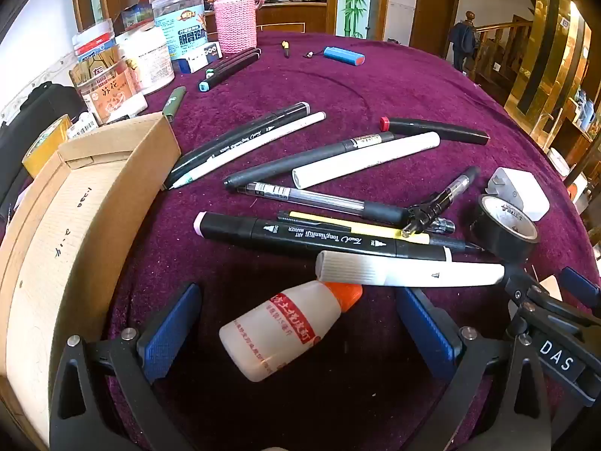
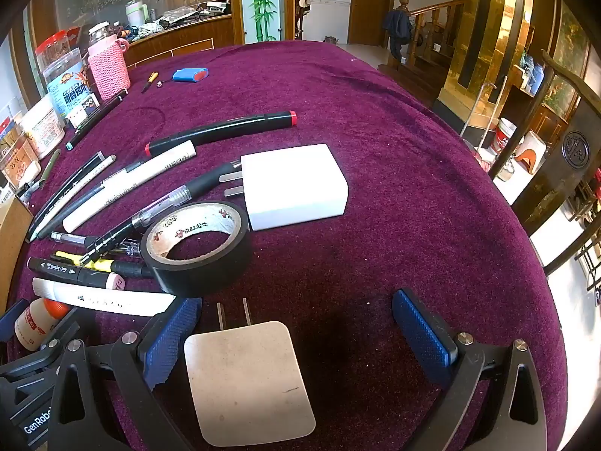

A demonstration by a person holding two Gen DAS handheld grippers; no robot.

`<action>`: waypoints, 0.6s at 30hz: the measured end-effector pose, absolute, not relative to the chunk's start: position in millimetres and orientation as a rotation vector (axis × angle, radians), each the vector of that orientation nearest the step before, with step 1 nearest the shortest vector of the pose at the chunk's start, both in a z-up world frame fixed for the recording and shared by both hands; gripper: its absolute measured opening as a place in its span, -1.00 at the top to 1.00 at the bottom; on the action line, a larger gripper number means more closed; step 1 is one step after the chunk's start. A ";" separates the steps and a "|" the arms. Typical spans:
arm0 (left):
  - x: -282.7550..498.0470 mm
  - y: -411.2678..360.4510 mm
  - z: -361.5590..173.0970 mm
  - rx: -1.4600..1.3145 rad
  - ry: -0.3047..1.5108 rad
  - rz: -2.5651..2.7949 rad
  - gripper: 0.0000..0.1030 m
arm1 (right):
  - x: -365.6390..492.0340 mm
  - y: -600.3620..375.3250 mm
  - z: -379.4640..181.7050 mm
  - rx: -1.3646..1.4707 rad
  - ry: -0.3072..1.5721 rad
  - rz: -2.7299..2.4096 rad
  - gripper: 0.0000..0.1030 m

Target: Organize rigid objects

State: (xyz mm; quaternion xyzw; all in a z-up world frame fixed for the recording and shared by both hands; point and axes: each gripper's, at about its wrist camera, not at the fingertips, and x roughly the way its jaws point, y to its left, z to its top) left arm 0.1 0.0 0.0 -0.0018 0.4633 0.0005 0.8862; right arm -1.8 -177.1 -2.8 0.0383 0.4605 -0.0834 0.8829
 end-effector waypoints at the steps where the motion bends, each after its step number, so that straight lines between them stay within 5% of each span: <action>1: 0.2 0.1 0.0 -0.004 0.964 0.001 -0.99 | -1.8 -177.1 -2.8 0.082 0.956 -0.172 -0.98; 18: 0.1 0.0 0.0 -0.003 0.963 0.001 -0.99 | -2.8 -177.9 -2.9 0.084 0.955 -0.171 -0.98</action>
